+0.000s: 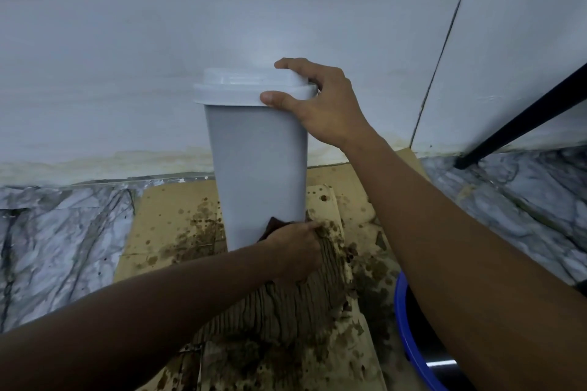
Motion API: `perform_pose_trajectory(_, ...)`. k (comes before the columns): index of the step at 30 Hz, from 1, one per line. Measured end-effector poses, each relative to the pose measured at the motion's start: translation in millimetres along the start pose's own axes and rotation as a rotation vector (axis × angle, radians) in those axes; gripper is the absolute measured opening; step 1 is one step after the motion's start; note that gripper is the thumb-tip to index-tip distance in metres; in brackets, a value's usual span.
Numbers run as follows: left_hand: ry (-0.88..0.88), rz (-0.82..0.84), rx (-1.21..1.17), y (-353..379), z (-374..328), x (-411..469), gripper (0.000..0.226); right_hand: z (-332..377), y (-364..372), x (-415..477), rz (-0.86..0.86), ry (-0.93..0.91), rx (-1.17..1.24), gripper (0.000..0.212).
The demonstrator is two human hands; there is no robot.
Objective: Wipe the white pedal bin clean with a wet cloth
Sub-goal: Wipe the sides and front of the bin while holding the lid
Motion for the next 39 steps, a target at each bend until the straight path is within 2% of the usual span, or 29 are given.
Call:
perform_pose_trajectory(3,-0.075,-0.064,-0.024,0.2,24.5,-8.9,0.025,-1.4,1.0,0.1,-0.004,0.005,-0.005,0.060)
perform_pose_trajectory(6,-0.077,-0.114,0.064,4.9,32.4,-16.0,0.031,-0.3,1.7,0.2,-0.004,0.000,-0.014,0.059)
perform_pose_trajectory(9,-0.053,-0.046,0.080,14.0,18.7,-10.8,0.032,-0.2,1.7,0.2,-0.001,-0.007,-0.009,0.060)
perform_pose_trajectory(20,-0.113,0.012,0.050,0.1,9.9,-9.3,0.022,3.3,3.9,-0.5,-0.006,0.013,-0.009,0.058)
perform_pose_trajectory(25,-0.097,-0.026,-0.055,-5.8,-0.9,5.3,0.032,1.0,1.5,-1.6,-0.003,0.012,0.005,0.058)
perform_pose_trajectory(28,-0.099,-0.110,-0.021,8.0,6.9,0.0,0.024,1.5,2.6,-0.3,-0.005,0.003,0.010,0.061)
perform_pose_trajectory(31,-0.156,-0.296,0.112,16.0,28.8,-24.2,0.039,1.8,2.1,-0.2,-0.008,-0.001,-0.005,0.060)
perform_pose_trajectory(33,-0.222,-0.489,0.093,14.1,49.5,-44.6,0.048,1.0,0.5,-1.2,-0.007,0.002,0.003,0.058)
perform_pose_trajectory(34,-0.227,-0.523,0.083,12.5,57.1,-51.8,0.050,0.6,0.2,-1.3,-0.007,0.004,0.008,0.057)
perform_pose_trajectory(36,-0.195,-0.450,0.109,12.1,58.9,-50.6,0.048,0.7,1.0,-1.3,-0.013,0.011,0.007,0.056)
perform_pose_trajectory(39,-0.077,-0.251,0.155,18.2,26.3,-18.9,0.032,2.0,1.7,-0.8,-0.011,0.008,-0.001,0.057)
Point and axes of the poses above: each hand's wrist, its own x-axis towards the middle knuckle, its own y-axis out of the palm, z = x × y, the point moved 6 cm from there along x, towards the middle knuckle, and after that the axes turned 5 degrees about x, right-handed, at the moved point
